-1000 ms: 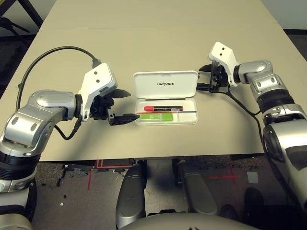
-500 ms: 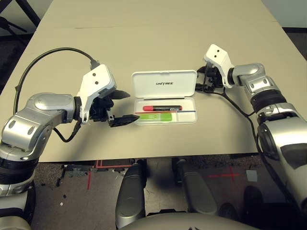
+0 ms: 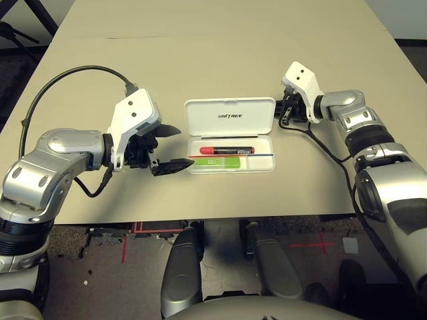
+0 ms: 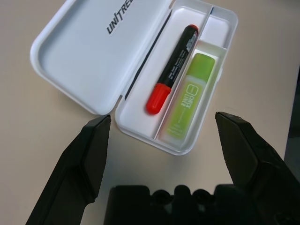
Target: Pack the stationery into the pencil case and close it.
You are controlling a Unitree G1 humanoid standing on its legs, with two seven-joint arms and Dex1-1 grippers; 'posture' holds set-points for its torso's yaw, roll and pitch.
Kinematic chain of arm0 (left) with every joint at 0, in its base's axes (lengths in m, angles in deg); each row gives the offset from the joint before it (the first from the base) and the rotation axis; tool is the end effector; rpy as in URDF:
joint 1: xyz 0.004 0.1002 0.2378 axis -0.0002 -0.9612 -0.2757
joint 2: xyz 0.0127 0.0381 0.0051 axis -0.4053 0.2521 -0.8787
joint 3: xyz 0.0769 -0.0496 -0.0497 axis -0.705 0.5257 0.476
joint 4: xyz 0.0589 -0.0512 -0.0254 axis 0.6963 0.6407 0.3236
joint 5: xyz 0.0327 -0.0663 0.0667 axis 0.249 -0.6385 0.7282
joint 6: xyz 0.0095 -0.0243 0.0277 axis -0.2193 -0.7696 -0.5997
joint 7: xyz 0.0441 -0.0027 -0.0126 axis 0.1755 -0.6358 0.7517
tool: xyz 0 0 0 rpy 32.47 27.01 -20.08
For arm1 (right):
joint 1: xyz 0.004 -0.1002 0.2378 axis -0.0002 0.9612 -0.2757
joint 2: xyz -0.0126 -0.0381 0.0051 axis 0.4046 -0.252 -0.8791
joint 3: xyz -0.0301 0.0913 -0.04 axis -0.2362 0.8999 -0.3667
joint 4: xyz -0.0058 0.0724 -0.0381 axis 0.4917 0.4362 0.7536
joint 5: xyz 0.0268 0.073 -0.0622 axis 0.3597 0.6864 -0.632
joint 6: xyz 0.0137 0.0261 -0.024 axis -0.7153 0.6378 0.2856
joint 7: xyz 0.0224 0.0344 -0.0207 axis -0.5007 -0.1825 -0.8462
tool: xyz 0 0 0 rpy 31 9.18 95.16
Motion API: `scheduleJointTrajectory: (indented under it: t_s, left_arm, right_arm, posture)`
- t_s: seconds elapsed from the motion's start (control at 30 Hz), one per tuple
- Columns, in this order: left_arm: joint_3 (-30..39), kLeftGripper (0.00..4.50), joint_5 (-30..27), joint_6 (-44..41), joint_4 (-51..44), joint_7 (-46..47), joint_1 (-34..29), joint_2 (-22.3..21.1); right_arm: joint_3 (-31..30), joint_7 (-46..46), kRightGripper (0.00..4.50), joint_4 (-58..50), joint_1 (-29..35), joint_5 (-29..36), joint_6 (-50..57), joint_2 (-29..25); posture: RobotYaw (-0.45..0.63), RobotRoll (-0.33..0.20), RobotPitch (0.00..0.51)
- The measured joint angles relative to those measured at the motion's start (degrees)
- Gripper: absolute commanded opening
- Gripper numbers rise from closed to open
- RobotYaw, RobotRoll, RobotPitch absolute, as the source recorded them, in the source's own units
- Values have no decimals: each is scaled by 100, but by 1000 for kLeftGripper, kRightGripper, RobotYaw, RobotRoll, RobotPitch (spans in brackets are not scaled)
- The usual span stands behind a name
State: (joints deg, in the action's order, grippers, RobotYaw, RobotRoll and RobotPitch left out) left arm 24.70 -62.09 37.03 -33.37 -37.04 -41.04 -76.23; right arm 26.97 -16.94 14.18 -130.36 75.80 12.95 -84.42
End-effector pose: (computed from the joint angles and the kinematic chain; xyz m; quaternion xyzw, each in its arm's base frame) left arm 0.2315 0.2335 0.2254 0.2090 0.1464 -0.4908 0.8331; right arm 0.3685 -0.2101 0.1862 -0.2530 0.1351 0.4203 0.8608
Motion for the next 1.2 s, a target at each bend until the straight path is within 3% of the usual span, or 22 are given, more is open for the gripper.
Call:
scheduleJointTrajectory:
  t_s: [0.27,0.43,0.63,0.97,1.2]
  left_arm:
    - [-127,4500,15,139,56,-33,71,1]
    - [-133,4500,36,238,244,-104,77,-15]
    - [-177,4500,142,485,469,-222,111,-11]
    - [-291,4500,267,863,896,-479,317,23]
    - [-429,4500,352,1025,1096,-601,543,145]
  right_arm:
    - [-1,-112,248,-44,15,41,36,-146]
    - [0,-697,248,-488,234,110,191,-646]
    - [39,-1700,248,-1679,773,438,561,-1435]
    - [274,-3411,248,-4285,2133,1654,2137,-3226]
    - [285,-3484,248,-5490,2541,2118,2834,-3638]
  posture:
    - [130,0,271]
    - [105,0,262]
    - [78,0,250]
    - [18,0,235]
    - [3,0,225]
